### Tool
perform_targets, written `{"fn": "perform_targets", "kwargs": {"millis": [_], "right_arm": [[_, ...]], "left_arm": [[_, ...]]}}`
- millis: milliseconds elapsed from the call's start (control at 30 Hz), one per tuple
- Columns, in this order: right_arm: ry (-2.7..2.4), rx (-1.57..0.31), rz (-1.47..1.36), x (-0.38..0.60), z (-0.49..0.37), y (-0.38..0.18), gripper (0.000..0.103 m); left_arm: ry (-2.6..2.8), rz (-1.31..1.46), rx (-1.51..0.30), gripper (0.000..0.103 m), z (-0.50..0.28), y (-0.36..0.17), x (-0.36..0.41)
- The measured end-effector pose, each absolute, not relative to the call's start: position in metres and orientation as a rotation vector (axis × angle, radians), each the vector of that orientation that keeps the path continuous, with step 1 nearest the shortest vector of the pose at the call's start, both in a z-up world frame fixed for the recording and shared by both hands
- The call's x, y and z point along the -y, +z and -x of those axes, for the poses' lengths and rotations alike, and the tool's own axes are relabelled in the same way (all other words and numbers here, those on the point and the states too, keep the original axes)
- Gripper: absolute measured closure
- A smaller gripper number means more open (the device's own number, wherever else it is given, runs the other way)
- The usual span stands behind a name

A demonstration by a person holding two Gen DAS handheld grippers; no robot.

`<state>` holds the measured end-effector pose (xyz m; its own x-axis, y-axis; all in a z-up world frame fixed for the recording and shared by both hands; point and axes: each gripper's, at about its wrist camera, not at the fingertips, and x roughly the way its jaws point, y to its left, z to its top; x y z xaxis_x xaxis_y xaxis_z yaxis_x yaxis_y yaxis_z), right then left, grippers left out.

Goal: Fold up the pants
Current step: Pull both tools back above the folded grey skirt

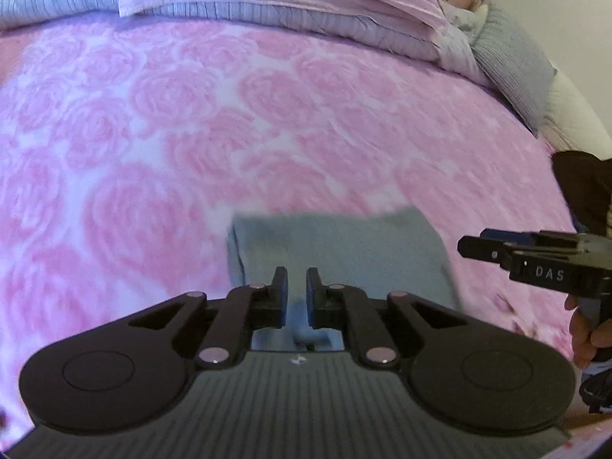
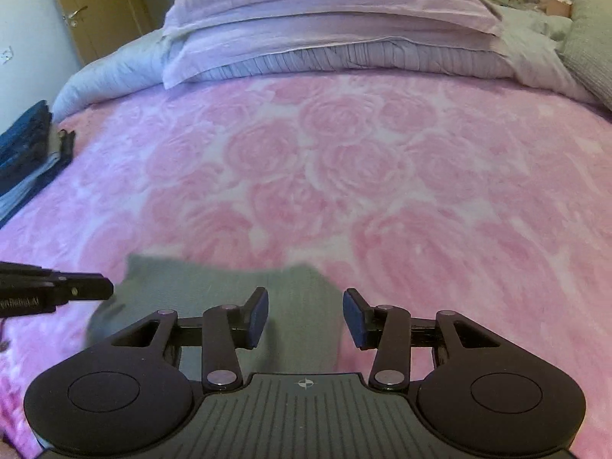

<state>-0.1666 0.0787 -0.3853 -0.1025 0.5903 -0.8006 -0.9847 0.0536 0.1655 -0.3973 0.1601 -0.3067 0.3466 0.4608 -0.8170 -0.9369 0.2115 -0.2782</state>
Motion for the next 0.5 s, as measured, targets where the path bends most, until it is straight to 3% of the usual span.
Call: {"fn": "perform_targets", "kwargs": {"millis": [133, 267, 367, 500], "right_arm": [[1.46, -0.98, 0.628, -0.046, 0.182, -0.387, 0.062], [1.409, -1.093, 0.699, -0.041, 0.194, -0.424, 0.061], [1.392, -1.101, 0.736, -0.047, 0.196, -0.419, 0.051], [1.381, -1.154, 0.744, -0.041, 0.19, -0.402, 0.036]], "left_arm": [[1.071, 0.969, -0.745, 0.095, 0.388, -0.322, -0.131], [1.136, 1.026, -0.789, 0.095, 0.385, -0.348, -0.118], [1.157, 1.07, -0.792, 0.095, 0.385, -0.339, -0.12], [1.17, 1.072, -0.842, 0.081, 0.378, -0.323, -0.114]]}}
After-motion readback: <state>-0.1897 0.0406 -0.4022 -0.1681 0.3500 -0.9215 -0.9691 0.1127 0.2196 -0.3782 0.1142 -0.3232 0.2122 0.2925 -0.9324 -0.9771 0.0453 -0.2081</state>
